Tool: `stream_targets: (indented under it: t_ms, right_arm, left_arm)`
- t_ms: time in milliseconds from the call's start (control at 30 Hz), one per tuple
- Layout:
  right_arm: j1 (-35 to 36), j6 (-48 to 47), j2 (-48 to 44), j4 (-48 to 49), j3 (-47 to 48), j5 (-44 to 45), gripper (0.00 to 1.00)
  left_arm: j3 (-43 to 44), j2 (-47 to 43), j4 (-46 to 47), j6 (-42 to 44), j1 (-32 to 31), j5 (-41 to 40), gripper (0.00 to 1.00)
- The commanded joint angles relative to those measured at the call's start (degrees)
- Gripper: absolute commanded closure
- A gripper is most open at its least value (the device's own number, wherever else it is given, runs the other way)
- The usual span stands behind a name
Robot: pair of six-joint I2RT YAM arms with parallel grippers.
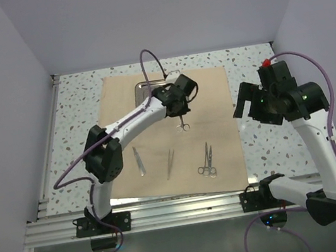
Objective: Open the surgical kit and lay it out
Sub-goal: Pick up the medical item from the surgical kit, then place the medical item in the surgical kit.
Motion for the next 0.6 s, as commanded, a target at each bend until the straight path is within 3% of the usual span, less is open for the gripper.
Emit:
stream_targets:
  t_ms: [0,167,333,400,433,500,533,567]
  right_arm:
    - [-0.03,-1.16,-1.67,-4.15,1.41,1.46,0.02]
    - [-0.12,-2.04,-4.4,-5.21,-1.49,1.11,0.01]
    - [-0.03,-2.74,-5.63,-5.74,-4.12,-0.29,0.02]
    - [-0.03,-2.83,-5.98,-5.48,-4.65,-0.82,0.02]
    - [-0.11,-2.74,-6.07,-5.39,-5.01,-1.08,0.02]
    - [-0.12,-2.74,-6.25,-5.12,-5.18,-1.18,0.02]
    - [-0.03,-2.74,-6.16,-5.03,-5.27,-1.09,0.02]
    - [-0.03,-2.74,-6.07,-5.03,-5.27,-0.91,0.02]
  left_arm:
    - [-5.16,-3.91,-1.55,-6.73,-8.67,-0.15,1.0]
    - [-9.64,-2.86,-0.23,-12.8,-16.15,1.26,1.0]
    - [-11.58,-1.02,3.11,-14.39,-18.71,2.05,1.0]
    - [-11.85,-0.75,4.07,-14.39,-18.97,2.4,0.85]
    - [-11.85,-0.84,4.26,-14.13,-18.97,2.49,0.64]
    - [-11.41,-1.36,4.96,-13.34,-18.97,2.4,0.41]
    - [-11.06,-1.97,4.96,-12.73,-18.97,1.88,0.34]
    - [-9.93,-2.15,4.53,-12.2,-18.8,1.44,0.17]
